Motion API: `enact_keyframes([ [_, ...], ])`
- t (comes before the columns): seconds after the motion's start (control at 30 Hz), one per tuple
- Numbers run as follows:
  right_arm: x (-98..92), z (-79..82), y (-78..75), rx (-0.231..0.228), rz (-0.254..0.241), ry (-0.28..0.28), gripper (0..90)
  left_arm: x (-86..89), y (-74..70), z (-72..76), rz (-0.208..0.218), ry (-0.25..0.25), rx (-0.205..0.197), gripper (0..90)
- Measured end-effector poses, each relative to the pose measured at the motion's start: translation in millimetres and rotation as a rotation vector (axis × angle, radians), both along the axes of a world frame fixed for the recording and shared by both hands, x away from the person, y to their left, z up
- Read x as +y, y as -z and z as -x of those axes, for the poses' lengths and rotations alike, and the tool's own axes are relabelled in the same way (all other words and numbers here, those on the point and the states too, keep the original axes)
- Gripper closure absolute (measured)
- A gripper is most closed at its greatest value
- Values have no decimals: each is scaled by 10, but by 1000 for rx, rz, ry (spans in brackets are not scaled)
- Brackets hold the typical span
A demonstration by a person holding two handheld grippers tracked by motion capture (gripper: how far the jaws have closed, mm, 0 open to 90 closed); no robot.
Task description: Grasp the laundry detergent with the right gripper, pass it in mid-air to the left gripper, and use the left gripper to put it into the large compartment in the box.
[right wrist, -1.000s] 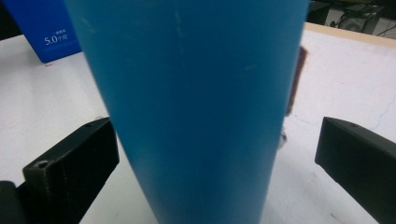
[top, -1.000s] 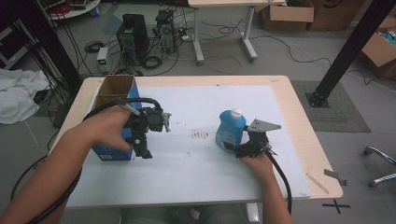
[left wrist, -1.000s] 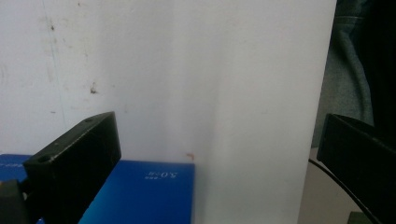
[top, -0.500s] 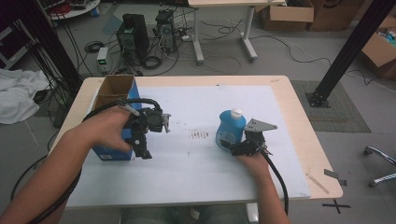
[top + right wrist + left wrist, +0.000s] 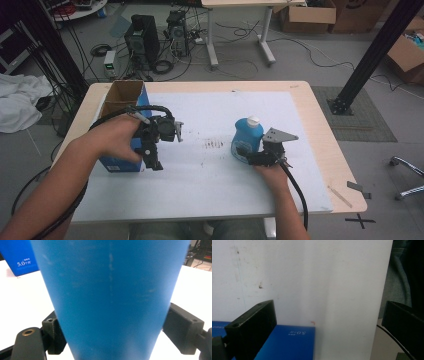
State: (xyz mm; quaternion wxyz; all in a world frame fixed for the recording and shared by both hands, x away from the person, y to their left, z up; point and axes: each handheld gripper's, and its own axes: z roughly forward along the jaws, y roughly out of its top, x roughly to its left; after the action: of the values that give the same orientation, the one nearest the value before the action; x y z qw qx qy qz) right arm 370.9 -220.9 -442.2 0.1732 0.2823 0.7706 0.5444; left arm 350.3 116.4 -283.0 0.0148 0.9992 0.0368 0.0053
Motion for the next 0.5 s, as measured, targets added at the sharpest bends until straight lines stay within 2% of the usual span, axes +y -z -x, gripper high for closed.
enact_keyframes([
  [0.3, 4, 32, -5, -18, 6, -10, 271, 9, 37, -8, -10, -5, 8, 1],
  [0.5, -1, 37, -4, -18, 0, -10, 289, 10, 45, -12, -8, -9, 9, 1],
])
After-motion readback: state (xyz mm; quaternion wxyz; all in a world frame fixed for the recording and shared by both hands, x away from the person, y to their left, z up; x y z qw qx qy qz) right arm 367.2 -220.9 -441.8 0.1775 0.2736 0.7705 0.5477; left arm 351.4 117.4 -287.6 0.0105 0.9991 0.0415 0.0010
